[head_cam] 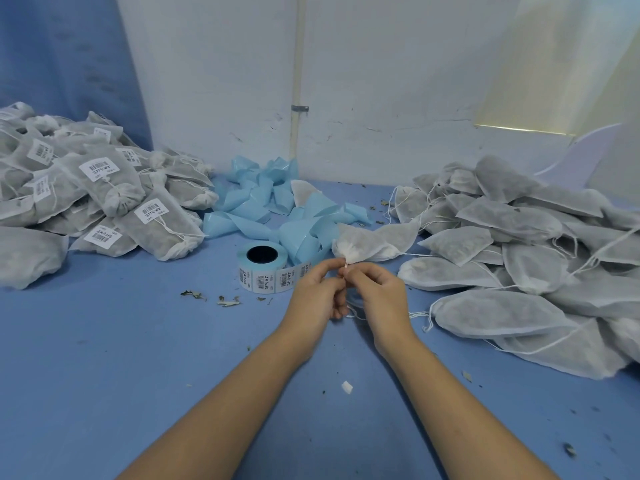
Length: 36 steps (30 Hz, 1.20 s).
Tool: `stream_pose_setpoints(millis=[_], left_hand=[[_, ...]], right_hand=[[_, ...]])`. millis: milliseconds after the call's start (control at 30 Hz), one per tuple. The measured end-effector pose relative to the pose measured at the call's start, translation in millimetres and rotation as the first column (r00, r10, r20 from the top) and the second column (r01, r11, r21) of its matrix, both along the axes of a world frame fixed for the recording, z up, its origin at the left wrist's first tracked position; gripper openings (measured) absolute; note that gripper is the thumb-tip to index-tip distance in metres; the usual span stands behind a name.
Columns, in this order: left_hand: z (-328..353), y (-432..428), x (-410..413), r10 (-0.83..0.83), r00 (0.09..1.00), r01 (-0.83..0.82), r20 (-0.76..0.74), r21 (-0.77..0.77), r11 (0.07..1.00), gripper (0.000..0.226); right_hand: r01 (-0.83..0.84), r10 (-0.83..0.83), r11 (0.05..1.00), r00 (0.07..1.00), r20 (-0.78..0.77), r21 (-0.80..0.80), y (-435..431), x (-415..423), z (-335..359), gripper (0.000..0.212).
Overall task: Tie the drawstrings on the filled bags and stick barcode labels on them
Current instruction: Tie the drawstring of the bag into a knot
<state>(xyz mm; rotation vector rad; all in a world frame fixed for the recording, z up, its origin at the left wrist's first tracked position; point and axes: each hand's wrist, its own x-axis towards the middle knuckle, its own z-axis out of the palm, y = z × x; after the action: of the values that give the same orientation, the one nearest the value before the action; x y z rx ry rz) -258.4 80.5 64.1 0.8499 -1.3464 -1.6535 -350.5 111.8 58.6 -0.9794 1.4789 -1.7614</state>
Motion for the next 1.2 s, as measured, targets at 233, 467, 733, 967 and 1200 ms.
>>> stream_pose_setpoints(millis=[233, 467, 733, 967, 1200], left_hand=[[-0.6, 0.7, -0.5, -0.056, 0.993, 0.062, 0.106, -0.047, 0.997, 0.040], [-3.5, -4.3, -0.3, -0.074, 0.991, 0.075, 0.114, -0.002, 0.997, 0.047], [-8.7, -10.3, 6.7, 0.153, 0.955, -0.092, 0.255, -0.238, 0.967, 0.015], [-9.2, -17.0, 24.7, 0.515, 0.652, 0.109, 0.557, -0.741, 0.663, 0.021], [1.3, -7.5, 20.9, 0.609, 0.658, 0.099, 0.443, -0.853, 0.513, 0.024]], right_hand=[[0.034, -0.037, 0.999, 0.991, 0.128, 0.026, 0.0, 1.4, 4.3, 0.019], [0.042, -0.059, 0.996, 0.974, 0.217, 0.081, 0.3, 0.8, 8.9, 0.017], [-0.127, 0.105, 0.990, 0.957, 0.272, 0.065, -2.6, -8.5, 10.1, 0.008], [0.071, -0.056, 0.996, 0.975, -0.217, 0.060, -3.5, -5.8, 6.0, 0.015], [0.341, -0.186, 0.939, 0.425, -0.886, -0.033, -0.2, -6.4, 2.6, 0.015]])
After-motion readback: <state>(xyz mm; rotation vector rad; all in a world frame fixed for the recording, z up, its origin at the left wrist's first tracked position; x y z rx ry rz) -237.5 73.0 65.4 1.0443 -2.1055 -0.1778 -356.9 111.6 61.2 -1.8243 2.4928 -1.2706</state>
